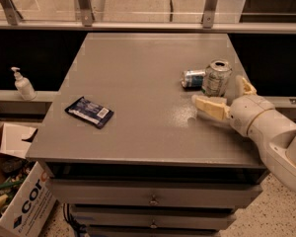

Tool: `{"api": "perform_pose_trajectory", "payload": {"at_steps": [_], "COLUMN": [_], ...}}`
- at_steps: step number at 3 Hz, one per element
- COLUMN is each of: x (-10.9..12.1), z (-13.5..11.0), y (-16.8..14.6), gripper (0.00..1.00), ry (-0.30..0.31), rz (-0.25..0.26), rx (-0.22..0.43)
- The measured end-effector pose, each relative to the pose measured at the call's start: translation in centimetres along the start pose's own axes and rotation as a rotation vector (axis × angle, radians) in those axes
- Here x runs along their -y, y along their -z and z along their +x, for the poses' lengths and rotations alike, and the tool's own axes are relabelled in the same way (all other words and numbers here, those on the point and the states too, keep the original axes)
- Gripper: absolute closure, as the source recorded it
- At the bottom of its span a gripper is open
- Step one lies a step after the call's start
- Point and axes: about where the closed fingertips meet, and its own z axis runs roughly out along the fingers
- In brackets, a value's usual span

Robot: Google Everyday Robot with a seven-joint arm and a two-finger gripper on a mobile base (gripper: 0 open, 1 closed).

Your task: Move 7up can near redbull can

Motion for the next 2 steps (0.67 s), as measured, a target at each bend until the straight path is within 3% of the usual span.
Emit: {"api": "perform_pose_trajectory", "payload": {"at_steps": [1, 2], "x": [-0.1, 0.6], "z": [-0.2, -0.3], "y": [0.5, 5.1], "gripper": [0.0, 0.0], "ry": [0.006, 0.014], "rz": [-0.002, 0.003], "rx": [0.006, 0.024]}}
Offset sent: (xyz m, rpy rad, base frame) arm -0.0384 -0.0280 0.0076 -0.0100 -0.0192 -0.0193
